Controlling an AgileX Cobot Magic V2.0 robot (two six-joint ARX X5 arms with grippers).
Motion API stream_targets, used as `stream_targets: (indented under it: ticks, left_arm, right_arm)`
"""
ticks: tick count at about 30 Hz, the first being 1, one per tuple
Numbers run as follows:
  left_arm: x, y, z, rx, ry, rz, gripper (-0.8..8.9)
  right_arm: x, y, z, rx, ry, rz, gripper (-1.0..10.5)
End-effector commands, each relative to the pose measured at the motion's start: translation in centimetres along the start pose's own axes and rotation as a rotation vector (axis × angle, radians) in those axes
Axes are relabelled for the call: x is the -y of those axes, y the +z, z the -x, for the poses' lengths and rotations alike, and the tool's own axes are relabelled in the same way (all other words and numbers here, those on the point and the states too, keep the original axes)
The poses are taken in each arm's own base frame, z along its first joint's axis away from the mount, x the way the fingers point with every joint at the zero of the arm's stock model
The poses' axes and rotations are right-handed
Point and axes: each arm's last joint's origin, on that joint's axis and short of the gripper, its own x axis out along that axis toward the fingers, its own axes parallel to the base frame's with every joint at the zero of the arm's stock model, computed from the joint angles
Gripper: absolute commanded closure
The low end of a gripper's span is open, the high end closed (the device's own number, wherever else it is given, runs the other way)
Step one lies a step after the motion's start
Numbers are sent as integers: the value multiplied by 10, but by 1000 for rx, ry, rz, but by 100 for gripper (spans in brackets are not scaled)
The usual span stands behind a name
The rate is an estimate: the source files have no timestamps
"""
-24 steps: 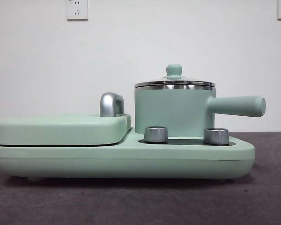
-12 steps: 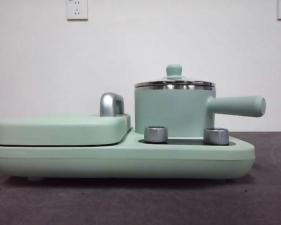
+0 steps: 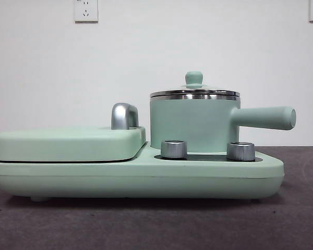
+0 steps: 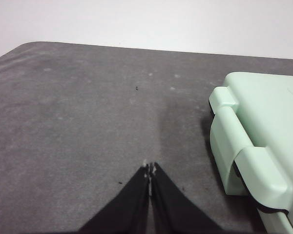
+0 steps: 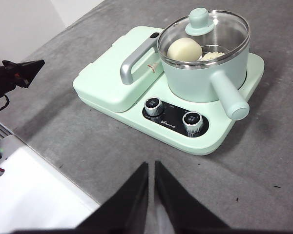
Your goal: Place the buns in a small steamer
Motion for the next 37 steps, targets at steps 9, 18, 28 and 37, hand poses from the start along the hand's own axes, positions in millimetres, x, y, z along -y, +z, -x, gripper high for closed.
stream_targets:
  ticks: [9,18,28,37]
  left_arm:
    - [-1,-7,-2,-23,7,-14,807]
    - [-1,-7,-2,-23,7,-14,807]
    - [-1,-7,-2,-23,7,-14,807]
    - [-1,-7,-2,-23,7,-14,807]
  right_arm:
    - [-1,2,2,15,9,14,927]
    - [2,-1,-7,53,-61,-21,927]
    - [51,-33,-76,439,-340,-48,927]
    - [95,-83,-117,453,-551,-105,927]
